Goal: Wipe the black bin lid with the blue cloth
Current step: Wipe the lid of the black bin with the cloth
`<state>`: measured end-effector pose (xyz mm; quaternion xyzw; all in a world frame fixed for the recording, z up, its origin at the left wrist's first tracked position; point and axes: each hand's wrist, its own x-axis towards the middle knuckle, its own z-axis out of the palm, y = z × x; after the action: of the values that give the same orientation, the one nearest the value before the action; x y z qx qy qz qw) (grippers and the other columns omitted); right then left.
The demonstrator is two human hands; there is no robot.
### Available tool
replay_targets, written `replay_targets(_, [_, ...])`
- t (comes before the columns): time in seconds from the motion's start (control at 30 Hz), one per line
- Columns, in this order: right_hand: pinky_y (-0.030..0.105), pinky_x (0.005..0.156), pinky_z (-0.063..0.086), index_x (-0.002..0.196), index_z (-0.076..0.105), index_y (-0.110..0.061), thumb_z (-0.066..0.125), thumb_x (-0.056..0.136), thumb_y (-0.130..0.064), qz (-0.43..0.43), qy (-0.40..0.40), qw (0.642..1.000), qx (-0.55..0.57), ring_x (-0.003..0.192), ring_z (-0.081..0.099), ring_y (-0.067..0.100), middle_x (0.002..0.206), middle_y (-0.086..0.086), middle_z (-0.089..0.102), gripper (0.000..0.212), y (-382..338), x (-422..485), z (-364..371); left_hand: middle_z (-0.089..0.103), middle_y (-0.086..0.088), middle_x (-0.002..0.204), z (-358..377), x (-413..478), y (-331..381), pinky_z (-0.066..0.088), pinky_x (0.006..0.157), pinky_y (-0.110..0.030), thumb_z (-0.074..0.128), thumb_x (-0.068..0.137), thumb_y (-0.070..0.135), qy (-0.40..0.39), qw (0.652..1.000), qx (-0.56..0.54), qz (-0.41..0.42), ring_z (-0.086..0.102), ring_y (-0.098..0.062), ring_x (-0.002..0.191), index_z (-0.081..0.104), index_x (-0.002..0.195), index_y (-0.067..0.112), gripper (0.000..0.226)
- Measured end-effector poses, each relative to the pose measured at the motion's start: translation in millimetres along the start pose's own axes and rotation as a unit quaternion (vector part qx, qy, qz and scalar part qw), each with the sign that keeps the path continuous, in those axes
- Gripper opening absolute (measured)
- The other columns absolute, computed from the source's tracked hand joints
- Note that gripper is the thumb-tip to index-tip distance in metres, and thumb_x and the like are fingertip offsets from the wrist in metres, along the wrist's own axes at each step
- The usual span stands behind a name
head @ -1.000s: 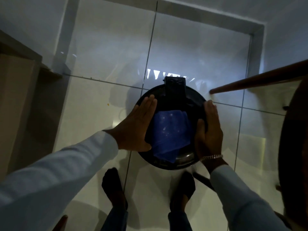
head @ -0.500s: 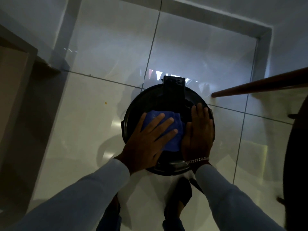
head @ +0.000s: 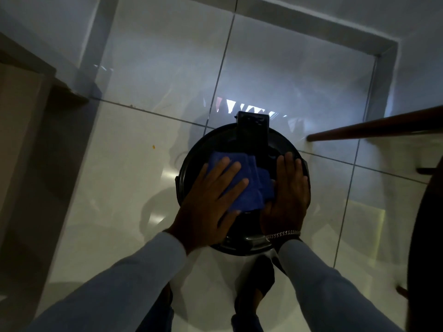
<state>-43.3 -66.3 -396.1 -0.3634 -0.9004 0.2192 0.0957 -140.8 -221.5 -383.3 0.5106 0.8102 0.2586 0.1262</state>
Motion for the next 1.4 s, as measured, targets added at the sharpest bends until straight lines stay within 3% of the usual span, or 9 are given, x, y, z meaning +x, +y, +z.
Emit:
replay_targets(0.1, [0.047,0.117,0.017,0.143,0.035,-0.011,0.031,0.096,-0.029,0.005,-0.001,1.0,-0.006,0.144,0.021,0.027,0.153,0.003,0.024,0.051,-1,1,-1,0.037,-0.016,0.153,2,-26,8,0.02,0.117,-0.06,0.043,0.092,0.042,-0.016,1.0,0.0,0.013,0.023,-0.034,0.147,0.045,0.138,0.012,0.055])
replay_targets(0.23, [0.05,0.116,0.02,0.142,0.035,-0.01,0.033,0.094,-0.027,0.002,-0.002,1.0,-0.012,0.143,0.023,0.03,0.151,0.003,0.024,0.051,-1,0,0,0.055,-0.022,0.133,1,16,17,0.03,0.108,-0.064,0.048,0.091,0.029,0.032,0.996,0.036,-0.072,0.037,-0.04,0.137,0.053,0.107,0.013,0.024])
replay_targets(0.37, [0.047,0.118,0.013,0.144,0.032,-0.012,0.034,0.092,-0.032,0.006,-0.01,1.0,0.002,0.145,0.021,0.029,0.154,0.006,0.025,0.055,-5,0,-3,0.042,-0.019,0.149,1,51,9,0.027,0.114,-0.06,0.039,0.096,0.031,0.039,0.988,0.062,-0.135,0.03,-0.041,0.142,0.041,0.14,0.016,0.047])
replay_targets(0.67, [0.051,0.116,0.024,0.14,0.038,-0.009,0.036,0.096,-0.023,-0.015,0.013,0.999,-0.043,0.142,0.028,0.029,0.149,0.014,0.038,0.047,1,-2,1,0.028,-0.01,0.156,31,-34,16,0.011,0.121,-0.054,0.034,0.095,0.033,0.041,0.997,0.047,-0.043,0.015,-0.032,0.149,0.03,0.148,0.016,0.056])
replay_targets(0.83, [0.053,0.115,0.026,0.141,0.036,-0.011,0.036,0.096,-0.022,-0.028,0.016,0.999,-0.042,0.142,0.028,0.029,0.15,0.01,0.035,0.047,2,-2,1,0.033,-0.013,0.156,17,-14,-2,0.017,0.119,-0.056,0.037,0.095,0.033,0.013,0.997,0.073,0.009,0.018,-0.035,0.148,0.037,0.145,0.015,0.053])
replay_targets(1.0, [0.047,0.119,0.017,0.145,0.027,-0.017,0.034,0.096,-0.025,-0.022,0.004,1.0,-0.022,0.146,0.02,0.025,0.154,0.005,0.025,0.051,2,-4,2,0.031,-0.015,0.156,15,13,9,0.022,0.118,-0.054,0.036,0.098,0.031,0.099,0.97,0.058,-0.213,0.015,-0.038,0.148,0.035,0.146,0.012,0.052])
replay_targets(1.23, [0.062,0.109,0.03,0.135,0.045,-0.001,0.036,0.093,-0.019,-0.031,0.004,1.0,0.0,0.136,0.033,0.041,0.143,0.024,0.044,0.046,-1,2,-7,0.016,-0.014,0.161,24,-30,39,0.017,0.119,-0.058,0.037,0.095,0.031,0.016,0.998,0.013,-0.06,0.007,-0.036,0.15,0.022,0.15,0.009,0.062])
replay_targets(1.3, [0.059,0.114,0.025,0.137,0.042,-0.003,0.035,0.095,-0.018,-0.012,-0.028,0.999,0.041,0.141,0.027,0.036,0.148,0.02,0.039,0.045,-8,4,-16,0.015,-0.02,0.16,11,-28,51,0.017,0.121,-0.05,0.043,0.095,0.03,0.059,0.987,-0.056,-0.141,0.009,-0.035,0.15,0.022,0.149,0.006,0.062])
replay_targets(1.4, [0.053,0.117,0.023,0.139,0.039,-0.004,0.036,0.094,-0.015,0.074,-0.024,0.98,0.183,0.143,0.026,0.032,0.149,0.017,0.037,0.046,-14,-3,-35,0.034,-0.021,0.15,-5,-18,77,0.033,0.114,-0.046,0.059,0.089,0.023,0.15,0.911,-0.131,-0.36,0.032,-0.036,0.14,0.031,0.144,0.006,0.064])
